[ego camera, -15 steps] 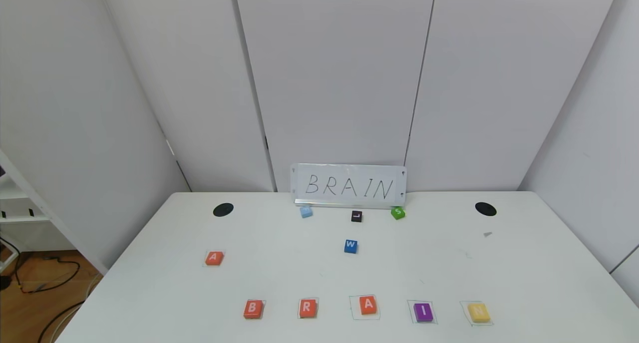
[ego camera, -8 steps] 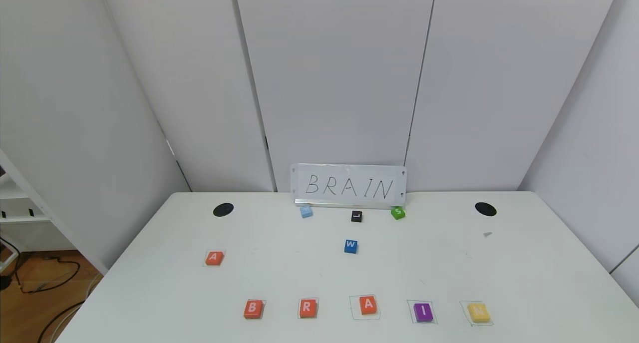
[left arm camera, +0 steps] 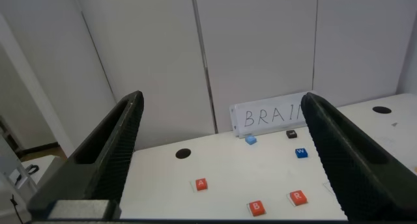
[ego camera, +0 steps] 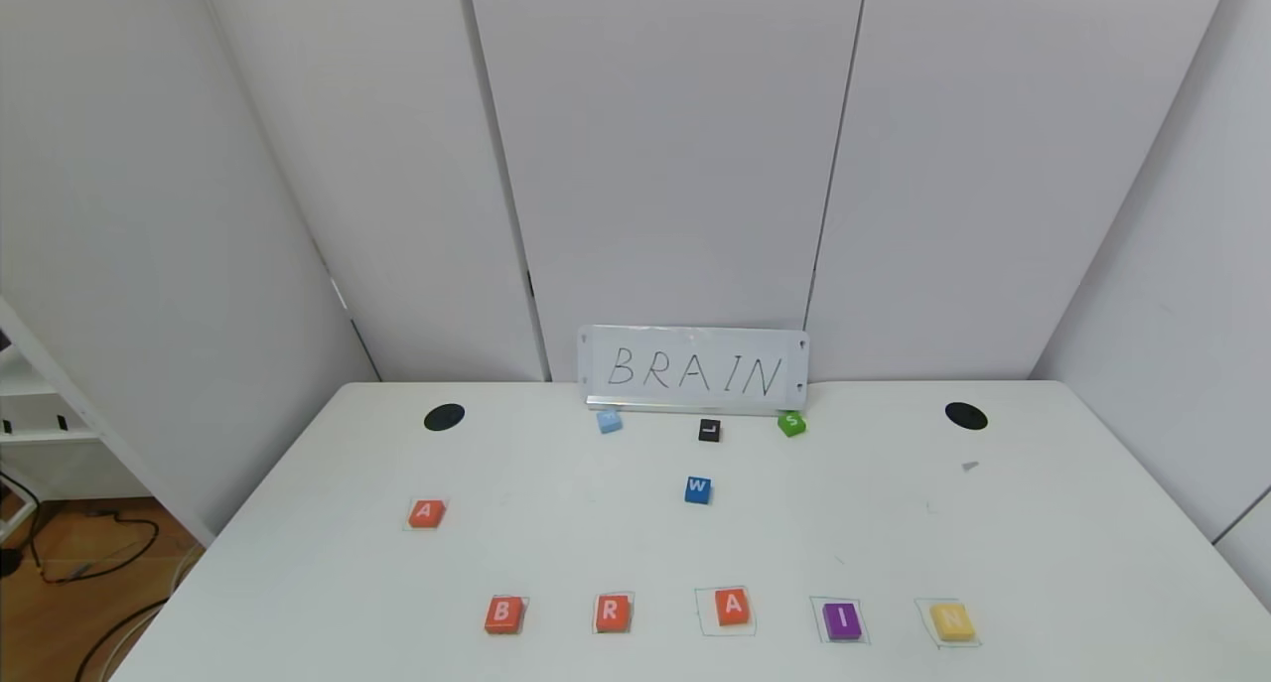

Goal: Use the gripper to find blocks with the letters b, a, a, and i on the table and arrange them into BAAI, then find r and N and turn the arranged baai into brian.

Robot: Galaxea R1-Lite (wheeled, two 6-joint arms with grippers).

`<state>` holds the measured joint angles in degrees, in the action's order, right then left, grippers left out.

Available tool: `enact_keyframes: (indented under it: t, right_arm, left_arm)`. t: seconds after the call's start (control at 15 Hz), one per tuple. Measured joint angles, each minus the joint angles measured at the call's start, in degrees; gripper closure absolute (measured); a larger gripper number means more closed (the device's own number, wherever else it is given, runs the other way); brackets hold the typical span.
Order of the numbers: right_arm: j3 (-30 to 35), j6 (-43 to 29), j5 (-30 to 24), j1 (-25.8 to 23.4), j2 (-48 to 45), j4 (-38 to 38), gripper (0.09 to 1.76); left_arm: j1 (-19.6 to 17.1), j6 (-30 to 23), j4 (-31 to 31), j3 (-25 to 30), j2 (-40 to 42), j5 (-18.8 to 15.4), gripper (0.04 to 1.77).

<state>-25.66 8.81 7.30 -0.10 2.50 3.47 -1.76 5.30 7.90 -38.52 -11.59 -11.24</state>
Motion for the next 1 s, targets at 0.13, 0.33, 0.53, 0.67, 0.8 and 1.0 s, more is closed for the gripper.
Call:
enact_keyframes:
  t: [0.13, 0.33, 0.53, 0.67, 0.8, 1.0]
  right_arm:
    - [3.36, -0.67, -0.82, 0.02, -1.46, -2.93, 0.14]
    - [10.67, -0.85, -1.06, 0.00, -2.29, -12.84, 0.14]
    - [18.14, -0.63, -2.06, 0.00, -2.43, -28.60, 0.14]
    - [22.80, -0.45, -3.17, 0.00, -2.47, -32.91, 0.14]
    - [24.95, -1.76, -3.39, 0.00, -2.50, -29.72, 0.14]
    - [25.59, -2.06, -3.29, 0.00, -2.50, -15.96, 0.14]
  left_arm:
    - [1.46, -0.30, 0.37, 1.04, 0.83, -0.11, 0.09]
    - [1.89, -0.41, -0.18, 4.21, 3.80, -0.61, 0.09]
    - [1.94, -0.49, -4.90, 8.42, 8.53, 0.54, 0.09]
    - [1.94, -0.68, -14.36, 12.75, 10.28, 4.38, 0.09]
    - [1.91, -0.22, -22.30, 19.81, 11.15, 5.72, 0.09]
    - [1.87, 0.24, -28.10, 32.16, 11.59, 6.38, 0.09]
